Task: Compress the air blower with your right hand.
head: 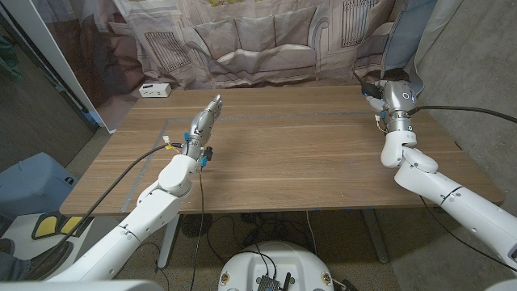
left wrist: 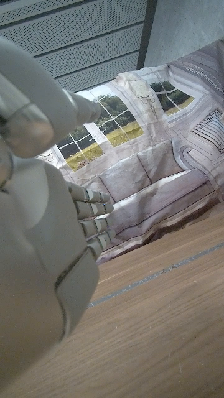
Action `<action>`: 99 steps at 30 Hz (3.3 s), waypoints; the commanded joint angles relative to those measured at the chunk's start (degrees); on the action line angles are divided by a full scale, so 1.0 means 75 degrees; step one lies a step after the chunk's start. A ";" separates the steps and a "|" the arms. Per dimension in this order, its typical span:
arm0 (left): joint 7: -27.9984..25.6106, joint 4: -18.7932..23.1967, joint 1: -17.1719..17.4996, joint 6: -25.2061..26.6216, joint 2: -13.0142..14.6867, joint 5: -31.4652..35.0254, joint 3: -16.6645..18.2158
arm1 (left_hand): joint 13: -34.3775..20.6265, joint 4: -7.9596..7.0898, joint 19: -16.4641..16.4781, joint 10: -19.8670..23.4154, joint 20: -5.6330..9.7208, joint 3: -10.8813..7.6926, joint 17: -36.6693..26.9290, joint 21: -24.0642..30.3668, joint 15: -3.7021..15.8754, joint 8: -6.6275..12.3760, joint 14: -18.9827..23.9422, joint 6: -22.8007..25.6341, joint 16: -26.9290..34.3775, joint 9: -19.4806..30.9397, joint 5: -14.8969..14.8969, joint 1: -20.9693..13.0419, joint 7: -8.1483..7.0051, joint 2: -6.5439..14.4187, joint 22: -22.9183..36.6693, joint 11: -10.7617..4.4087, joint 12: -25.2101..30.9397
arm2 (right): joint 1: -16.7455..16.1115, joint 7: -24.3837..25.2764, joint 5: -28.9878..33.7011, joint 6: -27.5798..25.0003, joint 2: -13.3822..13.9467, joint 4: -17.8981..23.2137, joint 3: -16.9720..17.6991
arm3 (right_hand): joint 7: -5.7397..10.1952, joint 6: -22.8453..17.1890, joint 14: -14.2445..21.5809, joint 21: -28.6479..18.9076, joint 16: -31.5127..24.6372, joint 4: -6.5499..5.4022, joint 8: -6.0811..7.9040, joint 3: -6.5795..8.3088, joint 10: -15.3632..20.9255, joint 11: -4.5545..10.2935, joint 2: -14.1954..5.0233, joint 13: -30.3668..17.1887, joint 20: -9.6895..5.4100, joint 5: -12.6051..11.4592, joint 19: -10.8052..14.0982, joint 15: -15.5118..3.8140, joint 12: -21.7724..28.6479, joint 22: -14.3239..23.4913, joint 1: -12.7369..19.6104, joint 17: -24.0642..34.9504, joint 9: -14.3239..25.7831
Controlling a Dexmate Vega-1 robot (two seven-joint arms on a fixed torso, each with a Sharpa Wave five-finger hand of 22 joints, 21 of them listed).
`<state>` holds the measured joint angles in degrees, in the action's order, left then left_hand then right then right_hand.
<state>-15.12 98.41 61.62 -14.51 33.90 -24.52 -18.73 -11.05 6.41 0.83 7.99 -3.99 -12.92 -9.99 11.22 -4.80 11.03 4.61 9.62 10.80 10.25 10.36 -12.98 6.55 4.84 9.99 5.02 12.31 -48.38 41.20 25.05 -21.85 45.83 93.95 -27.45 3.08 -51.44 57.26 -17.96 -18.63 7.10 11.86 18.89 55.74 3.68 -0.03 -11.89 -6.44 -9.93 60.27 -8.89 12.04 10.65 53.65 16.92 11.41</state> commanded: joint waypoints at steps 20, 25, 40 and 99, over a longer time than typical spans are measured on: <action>0.0012 -0.0016 0.0004 -0.0031 -0.0028 -0.0012 -0.0024 | -0.0034 -0.0005 0.0006 0.0034 -0.0034 -0.0059 -0.0041 0.0016 -0.0058 -0.0018 0.0054 0.0067 -0.0005 0.0023 0.0001 -0.0022 -0.0024 0.0068 0.0041 -0.0015 -0.0016 | -0.0070 -0.0253 0.0048 -0.0133 0.0193 0.0154 0.0018 | -0.0044 0.0074 -0.0164 0.0064 0.0141 -0.0016 -0.0024 -0.0133 -0.0072 0.0063 0.0150 -0.0046 -0.0015 -0.0073 -0.0109 -0.0270 -0.0010 0.0001 -0.0321 0.0043 0.0030; 0.0005 0.0007 0.0025 -0.0030 -0.0021 -0.0010 -0.0019 | -0.0034 -0.0003 0.0004 0.0034 -0.0036 -0.0061 -0.0042 0.0016 -0.0060 -0.0019 0.0046 0.0066 -0.0008 0.0023 0.0000 -0.0020 -0.0012 0.0067 0.0041 -0.0022 -0.0017 | -0.0085 -0.0362 0.0044 -0.0165 0.0257 0.0210 0.0031 | -0.0017 0.0162 -0.0221 0.0088 0.0168 -0.0031 -0.0054 -0.0163 -0.0142 0.0051 0.0177 -0.0046 0.0017 -0.0077 -0.0156 -0.0221 -0.0034 -0.0001 -0.0394 0.0058 0.0029; 0.0028 0.0014 0.0036 -0.0043 -0.0026 -0.0020 -0.0028 | -0.0034 0.0000 0.0006 0.0039 -0.0034 -0.0067 -0.0042 0.0017 -0.0056 -0.0019 0.0046 0.0066 -0.0008 0.0023 -0.0001 -0.0015 -0.0017 0.0064 0.0041 -0.0012 -0.0016 | -0.0053 -0.0791 0.0070 -0.0465 0.0400 0.0421 0.0023 | -0.0044 0.0241 -0.0281 0.0115 0.0127 -0.0038 -0.0065 -0.0219 -0.0205 0.0038 0.0140 -0.0050 0.0057 -0.0089 -0.0199 -0.0185 -0.0043 -0.0002 -0.0455 0.0165 0.0032; -0.0052 0.0293 0.0341 -0.0160 0.0092 0.0045 0.0138 | -0.0035 0.0013 0.0006 0.0033 -0.0033 -0.0095 -0.0041 0.0019 -0.0050 -0.0021 0.0052 0.0066 -0.0006 0.0024 -0.0001 -0.0003 -0.0018 0.0062 0.0041 -0.0013 -0.0022 | 0.1111 -0.3083 -0.0176 -0.1962 0.0516 0.0312 -0.0838 | -0.0044 0.0522 -0.0754 0.0268 0.0229 0.0080 -0.0103 -0.0299 -0.0539 -0.0001 0.0010 -0.0060 0.0126 -0.0095 -0.0496 -0.0003 -0.0102 -0.0004 -0.0377 0.0321 0.0037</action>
<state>-15.08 99.73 63.58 -15.67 34.18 -24.47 -18.32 -11.05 6.39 0.83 7.99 -3.99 -13.23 -9.98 11.22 -4.80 11.03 4.61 9.62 10.80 10.25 10.36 -12.98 6.55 4.84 9.99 5.02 12.31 -42.46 20.87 23.33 -34.82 50.09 97.87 -31.62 2.87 -47.77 51.84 -16.09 -16.94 7.47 11.26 16.49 51.81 3.71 0.58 -12.12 -5.53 -10.39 56.88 -6.98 11.43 10.68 50.54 19.03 11.59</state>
